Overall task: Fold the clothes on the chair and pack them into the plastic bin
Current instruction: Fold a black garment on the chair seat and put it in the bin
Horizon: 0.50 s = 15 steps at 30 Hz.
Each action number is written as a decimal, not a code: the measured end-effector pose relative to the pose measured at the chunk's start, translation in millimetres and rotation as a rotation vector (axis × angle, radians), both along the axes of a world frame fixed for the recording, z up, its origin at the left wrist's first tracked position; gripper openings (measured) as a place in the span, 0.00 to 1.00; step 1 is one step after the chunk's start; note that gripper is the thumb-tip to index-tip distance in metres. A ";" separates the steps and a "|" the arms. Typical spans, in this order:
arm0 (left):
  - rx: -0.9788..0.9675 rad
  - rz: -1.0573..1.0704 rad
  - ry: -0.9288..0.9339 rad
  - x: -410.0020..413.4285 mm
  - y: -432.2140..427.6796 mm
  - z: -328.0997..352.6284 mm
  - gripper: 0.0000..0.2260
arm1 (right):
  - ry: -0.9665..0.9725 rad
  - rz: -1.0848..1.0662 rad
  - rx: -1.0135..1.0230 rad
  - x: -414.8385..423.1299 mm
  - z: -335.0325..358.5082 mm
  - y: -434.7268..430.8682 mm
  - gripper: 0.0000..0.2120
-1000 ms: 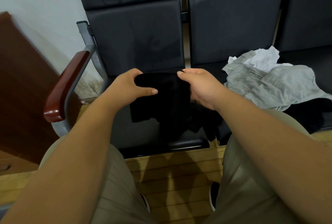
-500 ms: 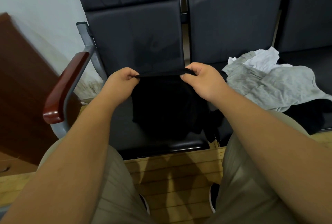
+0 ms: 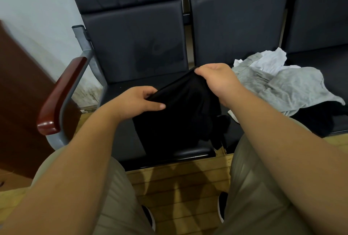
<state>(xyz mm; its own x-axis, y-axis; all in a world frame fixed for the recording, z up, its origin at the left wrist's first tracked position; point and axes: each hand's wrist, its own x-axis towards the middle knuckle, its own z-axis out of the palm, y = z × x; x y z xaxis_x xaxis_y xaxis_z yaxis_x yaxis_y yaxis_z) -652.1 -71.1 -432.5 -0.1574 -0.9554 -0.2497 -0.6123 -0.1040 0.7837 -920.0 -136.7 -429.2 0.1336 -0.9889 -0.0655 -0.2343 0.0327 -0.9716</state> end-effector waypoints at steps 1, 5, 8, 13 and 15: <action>-0.021 0.034 -0.095 7.5 -1.7 -1.1 0.09 | 0.030 0.004 -0.037 -2.0 -0.7 -1.5 0.17; -0.043 0.121 -0.404 29.6 -1.9 -1.7 0.08 | 0.273 -0.005 -0.205 -8.1 -4.9 -8.0 0.12; -0.057 0.185 -0.392 37.6 1.0 -1.0 0.07 | 0.386 -0.023 -0.274 -15.8 -8.7 -13.2 0.09; -0.073 0.273 -0.235 42.9 5.3 6.0 0.09 | 0.244 0.134 -0.103 -31.0 -22.0 -20.0 0.07; -0.087 0.314 -0.109 41.1 6.8 9.0 0.08 | 0.148 0.307 -0.013 -36.2 -19.4 -13.4 0.10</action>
